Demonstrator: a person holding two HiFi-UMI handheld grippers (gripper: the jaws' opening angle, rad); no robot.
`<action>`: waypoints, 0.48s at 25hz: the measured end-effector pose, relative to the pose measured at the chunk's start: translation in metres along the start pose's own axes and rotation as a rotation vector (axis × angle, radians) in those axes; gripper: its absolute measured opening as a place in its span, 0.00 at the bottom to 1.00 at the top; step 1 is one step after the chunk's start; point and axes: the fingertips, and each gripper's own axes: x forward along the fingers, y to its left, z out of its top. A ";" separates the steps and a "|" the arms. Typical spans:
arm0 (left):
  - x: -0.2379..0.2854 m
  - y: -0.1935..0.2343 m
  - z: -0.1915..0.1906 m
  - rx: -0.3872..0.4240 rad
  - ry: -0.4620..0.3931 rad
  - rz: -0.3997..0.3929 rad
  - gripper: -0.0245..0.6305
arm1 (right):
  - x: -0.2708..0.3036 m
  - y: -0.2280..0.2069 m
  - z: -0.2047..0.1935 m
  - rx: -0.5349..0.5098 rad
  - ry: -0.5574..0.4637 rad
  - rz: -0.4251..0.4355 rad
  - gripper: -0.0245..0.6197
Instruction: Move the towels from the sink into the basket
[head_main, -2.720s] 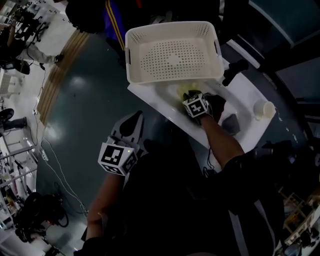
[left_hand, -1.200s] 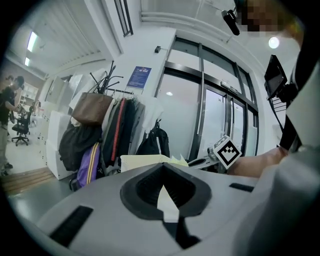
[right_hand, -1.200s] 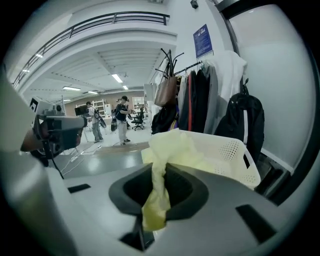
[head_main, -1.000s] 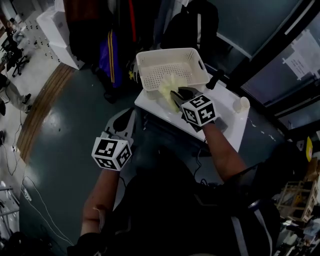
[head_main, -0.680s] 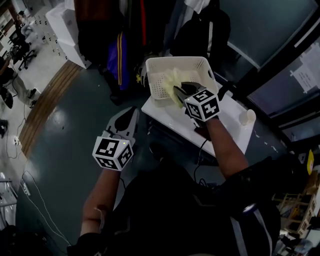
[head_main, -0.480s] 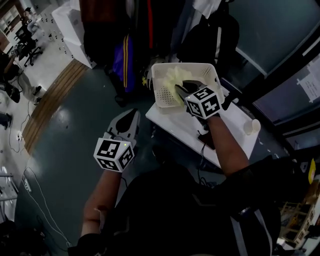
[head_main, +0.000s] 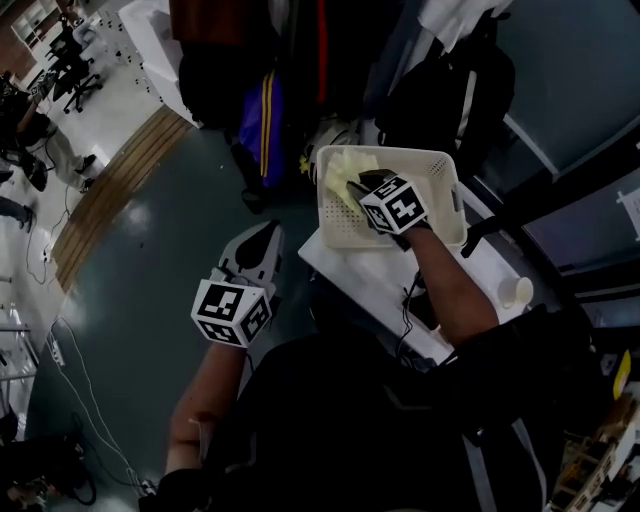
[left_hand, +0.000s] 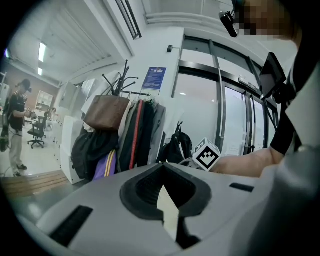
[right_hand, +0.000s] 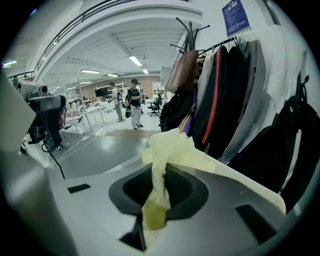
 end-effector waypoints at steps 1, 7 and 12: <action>0.003 0.003 -0.001 -0.003 0.005 0.009 0.04 | 0.010 0.000 -0.006 0.000 0.024 0.020 0.13; 0.015 0.019 -0.009 -0.024 0.035 0.050 0.04 | 0.056 -0.001 -0.049 -0.018 0.171 0.098 0.13; 0.026 0.029 -0.012 -0.031 0.061 0.083 0.04 | 0.080 -0.007 -0.072 -0.025 0.249 0.119 0.13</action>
